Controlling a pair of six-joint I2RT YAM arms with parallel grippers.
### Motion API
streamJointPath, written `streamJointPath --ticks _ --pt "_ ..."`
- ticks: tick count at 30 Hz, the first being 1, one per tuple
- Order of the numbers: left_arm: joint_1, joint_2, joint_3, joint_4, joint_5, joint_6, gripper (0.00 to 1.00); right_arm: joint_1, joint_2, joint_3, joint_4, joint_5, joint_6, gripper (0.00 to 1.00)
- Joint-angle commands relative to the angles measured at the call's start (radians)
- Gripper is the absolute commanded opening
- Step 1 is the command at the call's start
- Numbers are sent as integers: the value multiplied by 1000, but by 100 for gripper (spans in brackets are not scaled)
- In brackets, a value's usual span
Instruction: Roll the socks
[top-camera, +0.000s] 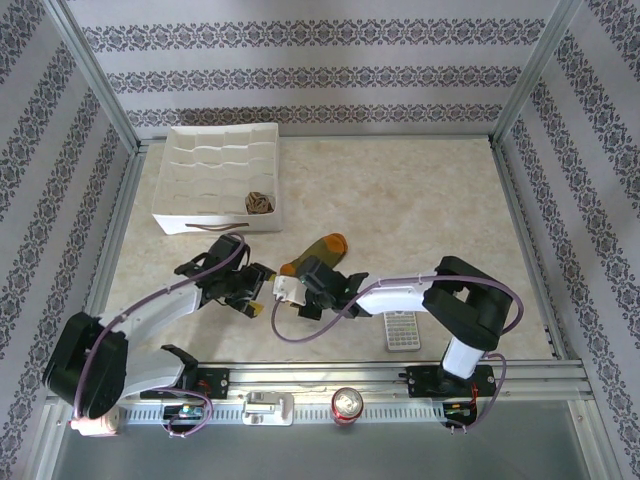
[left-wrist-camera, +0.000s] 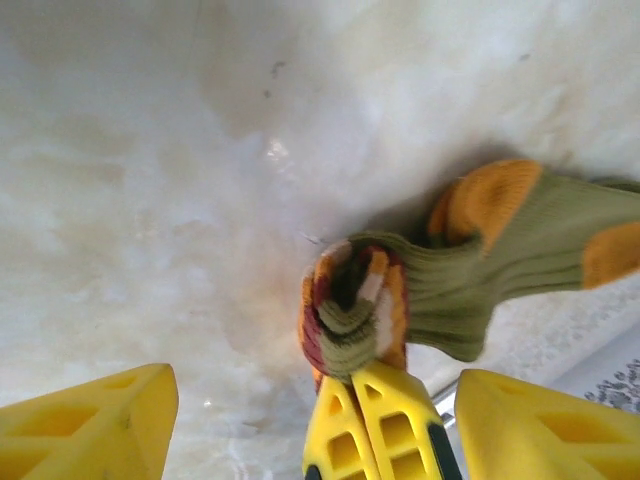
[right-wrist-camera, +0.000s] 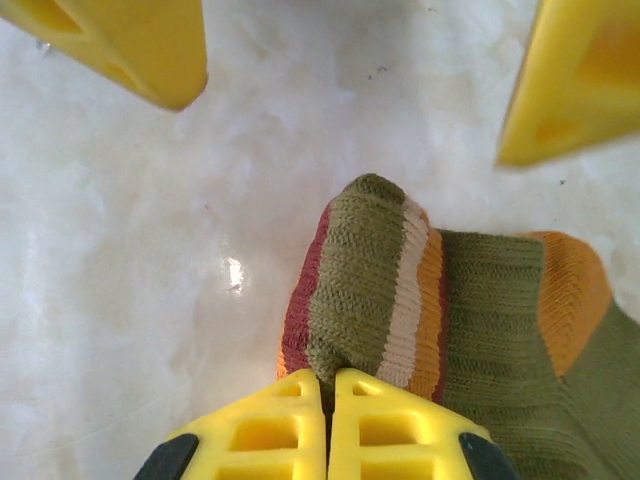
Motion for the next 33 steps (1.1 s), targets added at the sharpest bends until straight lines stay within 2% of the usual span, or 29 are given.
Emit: streamJointPath --ticks 1,4,8,12,16,19,24,30,33 --pt "21 -46 4 -87 -46 28 72 -49 41 -18 -169 -220 117 0" --pt "21 -80 -23 -45 -50 35 66 -99 63 -7 -169 -337 175 0" --pt "8 -72 -85 173 2 12 56 -154 97 8 -167 -445 243 0" --pt "-16 -33 -91 272 14 14 56 -221 168 50 -191 -581 323 0" --pt "-38 28 -112 345 24 -16 61 -264 225 82 -204 -675 387 0" --pt "-58 78 -113 399 19 -35 65 -274 237 99 -221 -701 400 0" --pt "-85 163 -86 431 13 -53 63 -286 247 109 -223 -731 419 0" --pt "-111 208 -73 408 -3 -84 50 -293 249 119 -223 -740 426 0" --pt "-123 239 -59 372 -11 -93 38 -292 243 117 -218 -741 422 0"
